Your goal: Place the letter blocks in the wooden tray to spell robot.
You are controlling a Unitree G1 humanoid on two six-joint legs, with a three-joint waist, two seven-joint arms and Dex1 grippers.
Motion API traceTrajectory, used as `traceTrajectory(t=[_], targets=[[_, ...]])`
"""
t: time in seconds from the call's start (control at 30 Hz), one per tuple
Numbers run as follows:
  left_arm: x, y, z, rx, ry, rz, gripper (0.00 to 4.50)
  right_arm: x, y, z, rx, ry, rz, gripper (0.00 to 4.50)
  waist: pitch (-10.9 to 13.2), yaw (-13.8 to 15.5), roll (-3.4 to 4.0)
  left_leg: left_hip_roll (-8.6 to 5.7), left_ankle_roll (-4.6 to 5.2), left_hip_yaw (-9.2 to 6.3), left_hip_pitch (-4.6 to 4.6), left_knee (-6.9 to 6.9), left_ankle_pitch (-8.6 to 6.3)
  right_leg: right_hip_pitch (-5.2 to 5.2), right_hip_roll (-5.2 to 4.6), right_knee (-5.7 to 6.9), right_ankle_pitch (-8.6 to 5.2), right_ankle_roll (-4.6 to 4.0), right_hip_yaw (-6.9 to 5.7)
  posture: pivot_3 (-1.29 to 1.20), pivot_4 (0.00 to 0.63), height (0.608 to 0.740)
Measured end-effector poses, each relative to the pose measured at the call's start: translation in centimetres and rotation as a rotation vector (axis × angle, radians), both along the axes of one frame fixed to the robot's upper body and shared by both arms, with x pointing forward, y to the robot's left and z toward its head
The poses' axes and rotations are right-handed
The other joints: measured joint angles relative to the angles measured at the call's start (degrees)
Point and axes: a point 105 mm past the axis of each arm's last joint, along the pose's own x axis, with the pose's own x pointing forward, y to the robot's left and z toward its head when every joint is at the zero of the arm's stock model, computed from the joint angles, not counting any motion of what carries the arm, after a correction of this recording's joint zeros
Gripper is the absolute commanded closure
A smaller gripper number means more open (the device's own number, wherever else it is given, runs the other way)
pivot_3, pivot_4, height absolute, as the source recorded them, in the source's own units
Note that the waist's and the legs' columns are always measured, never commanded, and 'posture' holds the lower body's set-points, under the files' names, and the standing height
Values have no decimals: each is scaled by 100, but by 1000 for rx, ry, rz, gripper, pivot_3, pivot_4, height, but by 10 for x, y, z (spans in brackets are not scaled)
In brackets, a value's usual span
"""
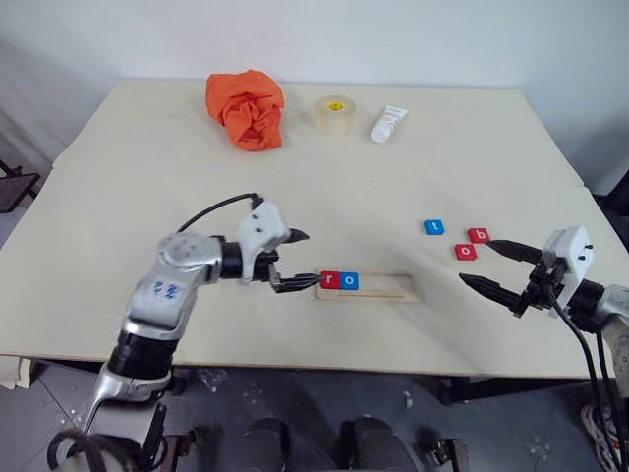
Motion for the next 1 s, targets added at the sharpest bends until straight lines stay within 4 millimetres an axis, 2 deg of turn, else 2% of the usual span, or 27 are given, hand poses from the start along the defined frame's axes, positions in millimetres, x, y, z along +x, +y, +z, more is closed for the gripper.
traceTrajectory(t=[0.17,0.27,0.37,0.5,0.67,1.0], targets=[[-23,23,-23,-87,-59,-13,11,-1,-4,-25,33,40,-170,0,0,10,0,0,1,-3,28,-29,-1,32,-1,-27,0,0,-3,0,150,740],[-24,40,-33,-72,-140,-13,11,-3,-2,-36,70,70,-249,0,-1,8,4,-2,4,-6,29,-40,1,38,-2,-47,0,-1,-5,0,150,740],[-27,60,-40,-60,-183,-11,11,-3,-4,-31,104,65,-317,0,-3,-12,7,-2,11,-3,38,-72,5,45,-4,-73,10,-4,-5,0,150,740],[-26,73,-46,-83,-191,-8,11,-1,-8,-21,121,36,-348,0,-4,-10,8,-2,16,-7,40,-79,2,44,-3,-72,11,-3,-10,0,150,740],[-16,81,-30,-59,-247,-46,11,4,-10,-5,196,7,-350,0,-4,-5,8,-2,17,-10,40,-81,2,45,-3,-72,11,-2,-15,0,150,740],[-14,75,-22,-93,-214,-129,11,7,-18,-5,206,32,-362,0,-4,-27,8,-2,16,-10,38,-83,3,43,-3,-73,12,0,-16,0,150,740]])
